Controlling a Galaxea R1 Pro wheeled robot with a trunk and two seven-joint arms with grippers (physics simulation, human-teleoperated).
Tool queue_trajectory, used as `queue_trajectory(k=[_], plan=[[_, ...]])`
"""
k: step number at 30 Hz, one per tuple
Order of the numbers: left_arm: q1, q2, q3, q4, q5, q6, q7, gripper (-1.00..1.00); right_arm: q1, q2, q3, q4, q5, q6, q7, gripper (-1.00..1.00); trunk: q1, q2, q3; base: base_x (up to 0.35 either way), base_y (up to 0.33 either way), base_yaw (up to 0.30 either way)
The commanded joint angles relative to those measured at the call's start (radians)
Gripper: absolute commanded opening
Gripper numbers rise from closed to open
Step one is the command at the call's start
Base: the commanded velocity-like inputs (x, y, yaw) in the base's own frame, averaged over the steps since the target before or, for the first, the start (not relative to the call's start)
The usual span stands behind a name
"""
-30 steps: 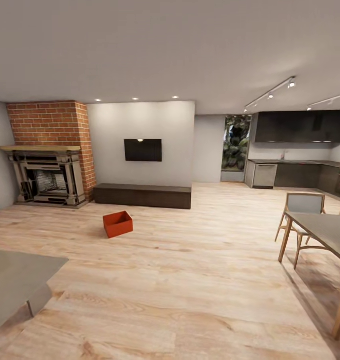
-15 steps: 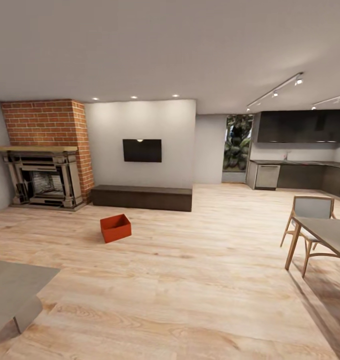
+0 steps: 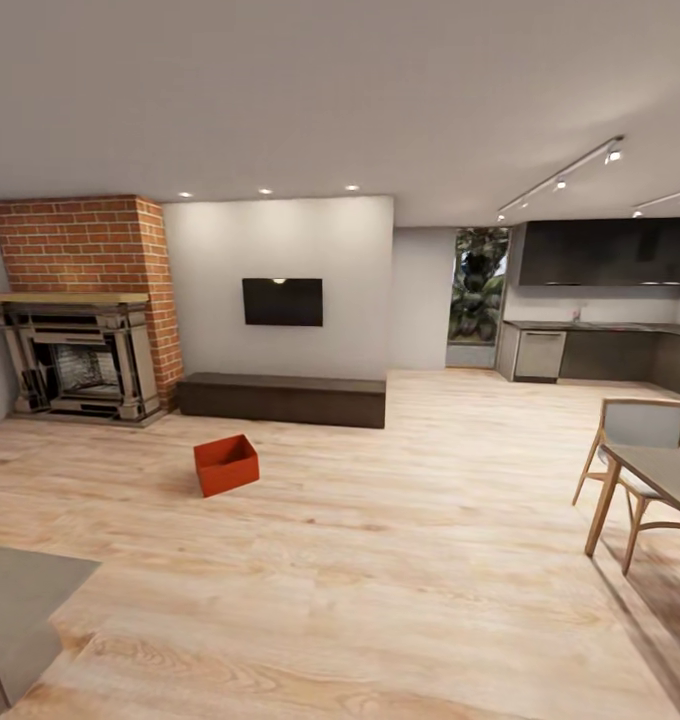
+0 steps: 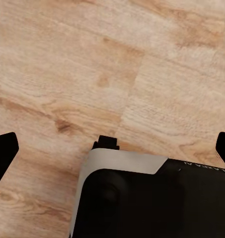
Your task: Move the two storage containers from the living room to the garage. In the garage, place one container on the floor and stack the other container on top of it (either order is fine).
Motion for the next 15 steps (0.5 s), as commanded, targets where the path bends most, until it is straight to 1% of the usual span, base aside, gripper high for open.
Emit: queue_trajectory(k=[1,15], plan=[[-0.001,0.0,-0.009,0.0,0.008,-0.002,0.003,1.0,-0.001,0.0,0.004,0.003,0.008,-0.005,-0.002,1.0,0.001,-0.001,-0.002,0.324,0.0,0.0],[-0.001,0.0,-0.009,0.0,0.008,-0.002,0.003,1.0,-0.001,0.0,0.004,0.003,0.008,-0.006,-0.002,1.0,0.001,-0.001,-0.002,0.324,0.0,0.0]])
